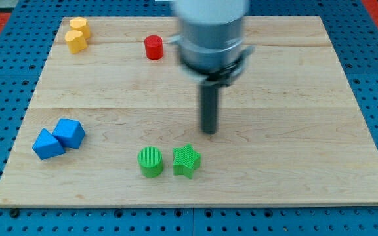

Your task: Slide the red circle along with red star to the center

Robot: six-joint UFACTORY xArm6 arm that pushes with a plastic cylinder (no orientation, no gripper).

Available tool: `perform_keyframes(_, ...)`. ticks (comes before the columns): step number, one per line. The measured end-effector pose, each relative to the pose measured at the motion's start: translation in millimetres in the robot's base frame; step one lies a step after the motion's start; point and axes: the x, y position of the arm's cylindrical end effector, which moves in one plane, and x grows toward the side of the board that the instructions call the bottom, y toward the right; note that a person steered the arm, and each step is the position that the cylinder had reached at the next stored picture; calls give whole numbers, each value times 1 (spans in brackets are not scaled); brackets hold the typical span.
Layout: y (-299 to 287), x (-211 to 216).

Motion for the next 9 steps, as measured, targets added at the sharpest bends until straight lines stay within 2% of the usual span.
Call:
perform_keyframes(1,86,-99)
perform_keyframes(2,64,-187)
perform_keyframes(3,-12,-212)
perform_keyframes(4,-60,-207)
perform_keyframes(5,-76,-215)
perform_keyframes(6,-93,-178)
perform_keyframes(7,-83,-137)
perform_keyframes(8,-54,-127)
perform_keyframes(9,-16,-209)
